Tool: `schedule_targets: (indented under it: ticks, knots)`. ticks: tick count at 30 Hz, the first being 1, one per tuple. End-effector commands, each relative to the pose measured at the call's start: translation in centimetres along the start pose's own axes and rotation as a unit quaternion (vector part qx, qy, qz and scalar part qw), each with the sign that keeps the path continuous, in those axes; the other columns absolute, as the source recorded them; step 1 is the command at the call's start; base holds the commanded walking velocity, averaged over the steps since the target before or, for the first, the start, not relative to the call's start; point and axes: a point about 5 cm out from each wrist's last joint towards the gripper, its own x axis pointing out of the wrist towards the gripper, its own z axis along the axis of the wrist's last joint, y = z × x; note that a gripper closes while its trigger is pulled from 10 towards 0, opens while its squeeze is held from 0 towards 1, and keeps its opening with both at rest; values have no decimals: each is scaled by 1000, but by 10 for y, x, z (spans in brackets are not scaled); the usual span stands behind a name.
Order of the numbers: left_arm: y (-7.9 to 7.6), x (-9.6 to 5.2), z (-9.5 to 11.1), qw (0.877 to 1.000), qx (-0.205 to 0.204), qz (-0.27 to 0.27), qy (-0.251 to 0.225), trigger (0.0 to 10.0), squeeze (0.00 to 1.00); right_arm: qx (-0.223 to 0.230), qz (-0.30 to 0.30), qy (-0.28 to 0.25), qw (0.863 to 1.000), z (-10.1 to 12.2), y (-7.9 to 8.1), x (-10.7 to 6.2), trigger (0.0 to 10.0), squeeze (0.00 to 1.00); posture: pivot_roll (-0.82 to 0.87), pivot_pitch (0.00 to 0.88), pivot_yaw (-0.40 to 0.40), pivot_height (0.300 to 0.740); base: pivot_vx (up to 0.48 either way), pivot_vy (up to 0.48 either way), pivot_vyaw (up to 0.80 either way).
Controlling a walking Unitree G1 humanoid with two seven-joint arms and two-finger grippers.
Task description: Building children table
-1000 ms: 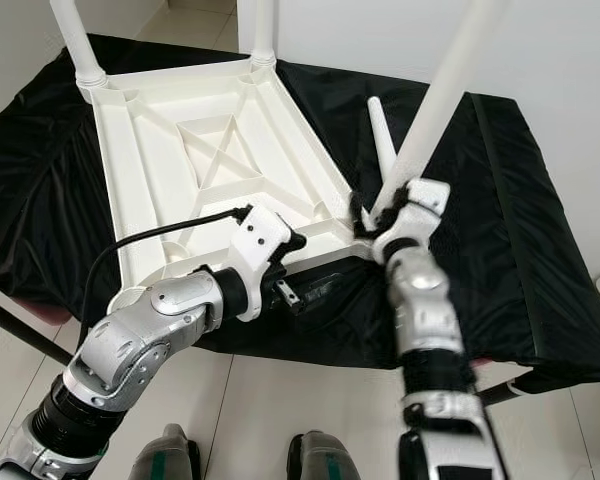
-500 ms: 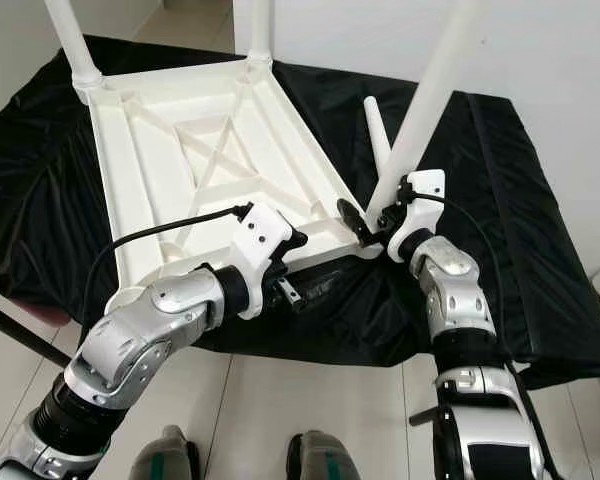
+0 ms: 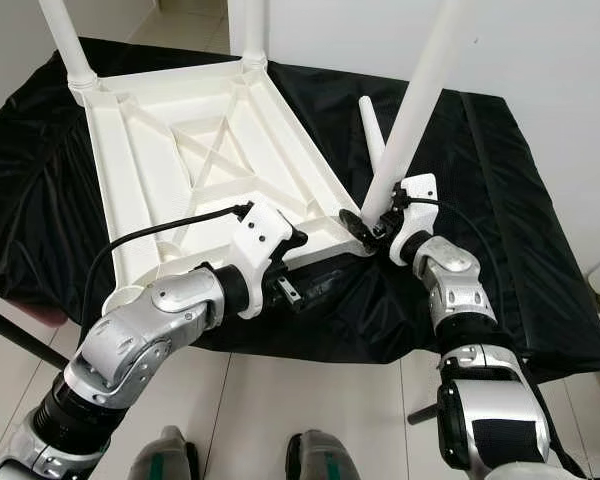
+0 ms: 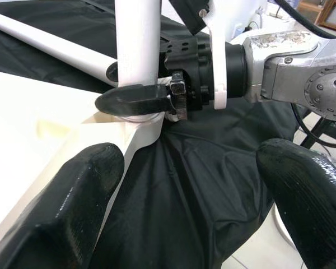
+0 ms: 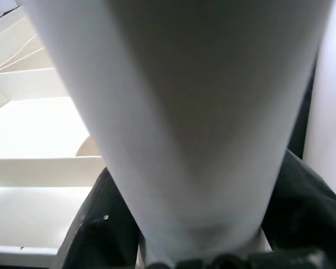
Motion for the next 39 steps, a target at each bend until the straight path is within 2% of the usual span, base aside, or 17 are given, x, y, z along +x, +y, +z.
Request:
schedule_targets:
  ticks: [1, 9, 10, 11, 14, 18, 22, 26, 28, 31, 33, 34, 35, 37, 38, 39]
  knots:
    - [-2, -1, 0, 1000, 3, -10, 5, 10000, 0, 1, 6, 11, 1000, -4, 0, 0, 0, 0, -26, 42, -39, 740, 0, 0, 0]
    - [-3, -1, 0, 1000, 4, -13, 7, 10000, 0, 19, -1, 7, 1000, -9, 1, -1, 0, 0, -25, 45, -34, 740, 0, 0, 0]
    - [-3, -1, 0, 1000, 4, -13, 7, 10000, 0, 25, -6, 4, 1000, -9, 1, -1, 2627, 0, -25, 44, -34, 740, 0, 0, 0]
    - [-3, -1, -1, 1000, 4, -14, 7, 10000, 0, 32, -13, -1, 999, -8, 1, -1, 10000, 0, -25, 43, -34, 740, 0, 0, 0]
    - [-3, -2, -1, 1000, 4, -14, 8, 10000, 0, 50, -23, -17, 998, -7, 3, 1, 10000, 0, -25, 43, -34, 740, 0, 0, 0]
    - [-3, -2, -1, 1000, 4, -14, 8, 10000, 0, 48, -32, -22, 998, -6, 6, 2, 10000, 0, -27, 42, -34, 740, 0, 0, 0]
    - [-2, -2, -2, 1000, 3, -16, 8, 10000, 0, 49, -91, -27, 994, -5, 24, 7, 10000, 0, -32, 38, -33, 740, 0, 0, 0]
    - [-2, -1, -2, 1000, 3, -17, 9, 10000, 0, 58, -122, -28, 990, -3, 29, 9, 10000, 0, -33, 38, -33, 740, 0, 0, 0]
    - [-2, -1, -2, 1000, 3, -19, 9, 10000, 0, 77, -167, -23, 983, -3, 33, 11, 10000, 0, -36, 34, -31, 740, 0, 0, 0]
    - [-2, -1, -2, 1000, 3, -20, 9, 10000, 0, 78, -189, -20, 979, -3, 33, 11, 10000, 0, -35, 32, -32, 740, 0, 0, 0]
    - [-3, 0, -2, 1000, 3, -21, 9, 10000, 0, 85, -249, -13, 965, -5, 35, 10, 10000, 0, -38, 29, -34, 740, 0, 0, 0]
    - [-3, 0, -2, 1000, 3, -21, 9, 10000, 0, 85, -249, -13, 965, -5, 35, 10, 10000, 0, -38, 29, -34, 740, 0, 0, 0]
    - [-3, 0, -2, 1000, 2, -22, 9, 10000, 0, 78, -294, -5, 952, -6, 36, 7, 10000, 0, -36, 26, -37, 740, 0, 0, 0]
    - [-3, 0, -2, 1000, 2, -22, 9, 10000, 0, 78, -294, -5, 952, -6, 36, 7, 10000, 0, -36, 26, -37, 740, 0, 0, 0]
    - [-4, 0, -2, 1000, 2, -22, 9, 10000, 0, 85, -331, 1, 940, -9, 40, 5, 10000, 0, -35, 26, -40, 740, 0, 0, 0]
    - [-4, 0, -2, 1000, 2, -22, 9, 10000, 0, 85, -331, 1, 940, -9, 40, 5, 10000, 0, -35, 26, -40, 740, 0, 0, 0]
